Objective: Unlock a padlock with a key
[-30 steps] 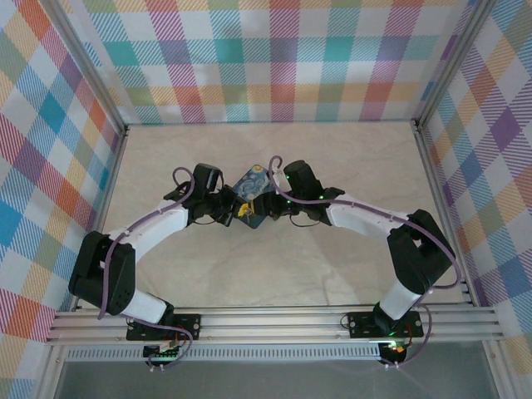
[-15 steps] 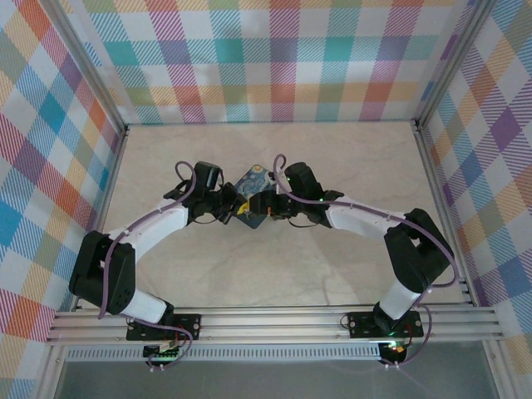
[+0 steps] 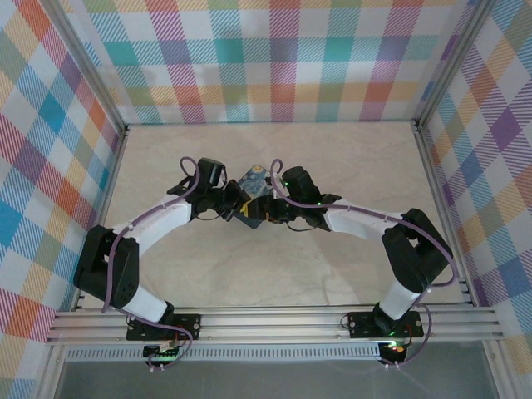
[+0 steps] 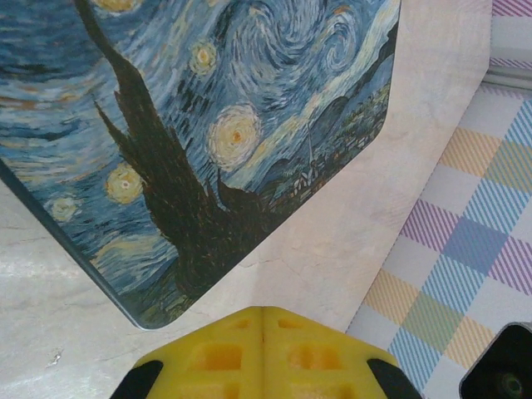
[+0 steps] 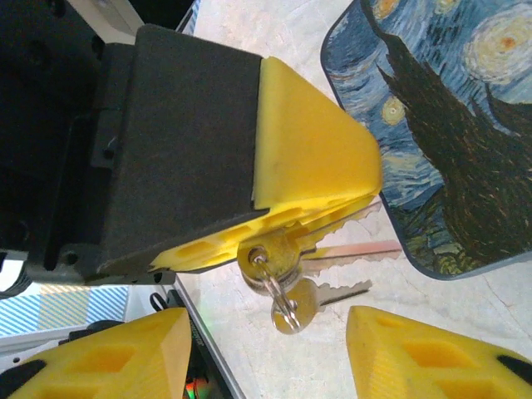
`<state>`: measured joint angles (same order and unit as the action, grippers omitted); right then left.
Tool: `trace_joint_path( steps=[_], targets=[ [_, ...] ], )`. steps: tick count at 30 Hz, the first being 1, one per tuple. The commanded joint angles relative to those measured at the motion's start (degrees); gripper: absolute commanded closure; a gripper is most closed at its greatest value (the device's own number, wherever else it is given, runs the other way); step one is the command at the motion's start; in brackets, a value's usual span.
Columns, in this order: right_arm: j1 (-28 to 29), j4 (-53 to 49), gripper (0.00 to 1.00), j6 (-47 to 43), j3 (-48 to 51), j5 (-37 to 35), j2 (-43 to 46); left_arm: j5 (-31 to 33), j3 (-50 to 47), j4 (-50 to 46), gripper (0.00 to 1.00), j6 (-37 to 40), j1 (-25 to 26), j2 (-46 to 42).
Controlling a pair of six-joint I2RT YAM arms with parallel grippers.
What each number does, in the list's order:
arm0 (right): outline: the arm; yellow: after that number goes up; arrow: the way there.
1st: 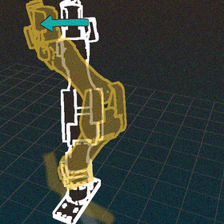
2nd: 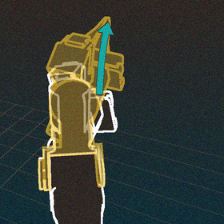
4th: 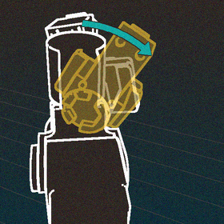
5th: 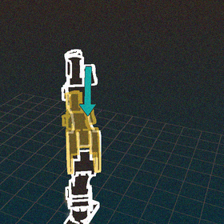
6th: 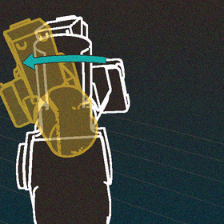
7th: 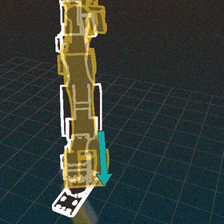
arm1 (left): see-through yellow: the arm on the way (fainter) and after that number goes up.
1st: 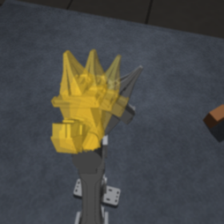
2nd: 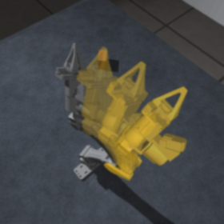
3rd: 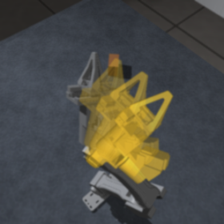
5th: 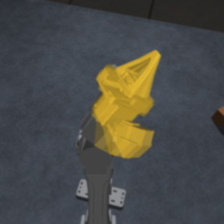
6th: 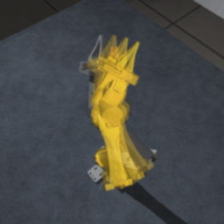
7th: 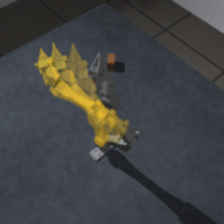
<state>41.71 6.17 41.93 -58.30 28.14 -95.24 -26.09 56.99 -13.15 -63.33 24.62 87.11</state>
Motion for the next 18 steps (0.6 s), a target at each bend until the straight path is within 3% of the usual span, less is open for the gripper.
trace_joint_path(
  steps=[1,4,12,18],
  targets=[
    [0.3,-2.7,0.51,-3.5,-2.8,0.7,-1.4,-0.8,1.5,-0.1,1.00,1.3,1.1,0.5],
    [0.3,-4.4,0.55,-4.6,-4.2,0.9,-1.9,-0.6,1.4,0.0,1.00,1.1,1.6,0.7],
    [0.3,-6.8,0.78,-5.1,-6.2,1.0,-2.9,0.5,1.5,-0.3,1.00,0.5,2.2,-0.4],
    [0.3,-7.5,0.87,-4.9,-6.0,0.7,-3.0,0.8,1.9,-1.0,1.00,0.7,2.2,0.0]
  ],
)
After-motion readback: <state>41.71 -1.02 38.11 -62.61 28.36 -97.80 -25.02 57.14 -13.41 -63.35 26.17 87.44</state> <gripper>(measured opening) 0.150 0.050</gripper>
